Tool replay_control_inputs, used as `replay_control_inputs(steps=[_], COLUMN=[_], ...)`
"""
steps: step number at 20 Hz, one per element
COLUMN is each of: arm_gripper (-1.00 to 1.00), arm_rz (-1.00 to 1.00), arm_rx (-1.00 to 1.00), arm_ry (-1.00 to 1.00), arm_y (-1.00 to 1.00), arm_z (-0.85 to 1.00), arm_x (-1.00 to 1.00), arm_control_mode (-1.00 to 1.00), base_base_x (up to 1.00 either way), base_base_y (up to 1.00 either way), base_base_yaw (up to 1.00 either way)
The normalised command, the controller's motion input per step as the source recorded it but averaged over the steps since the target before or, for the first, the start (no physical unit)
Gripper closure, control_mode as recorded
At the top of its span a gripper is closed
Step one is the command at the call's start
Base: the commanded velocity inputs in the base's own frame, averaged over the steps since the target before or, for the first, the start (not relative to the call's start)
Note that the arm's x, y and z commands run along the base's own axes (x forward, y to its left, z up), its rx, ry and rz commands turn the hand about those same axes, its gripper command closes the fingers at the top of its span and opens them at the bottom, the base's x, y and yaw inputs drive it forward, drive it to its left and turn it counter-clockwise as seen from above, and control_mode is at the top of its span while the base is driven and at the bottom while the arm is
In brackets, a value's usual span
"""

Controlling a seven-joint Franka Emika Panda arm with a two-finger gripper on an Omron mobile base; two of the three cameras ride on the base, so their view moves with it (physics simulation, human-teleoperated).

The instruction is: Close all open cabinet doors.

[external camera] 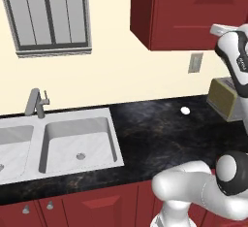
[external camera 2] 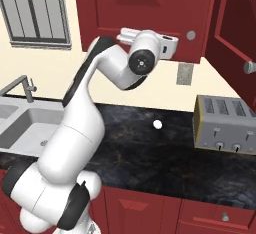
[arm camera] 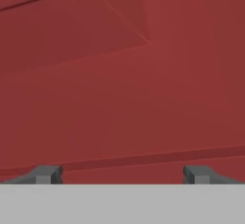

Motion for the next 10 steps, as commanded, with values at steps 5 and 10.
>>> replay_control_inputs(steps=[5,10], arm_gripper=[-1.00,-1.00], arm_rz=[0.06,0.05], arm_rx=[0.00,0.00], arm_ry=[0.00,0.00], arm_y=[0.00,0.00], arm_z=[0.00,0.00], arm_x=[0.44,0.41], arm_control_mode=[-1.00,-1.00], base_base_x=[0.00,0.00], base_base_y=[0.00,0.00], base_base_yaw=[0.00,0.00])
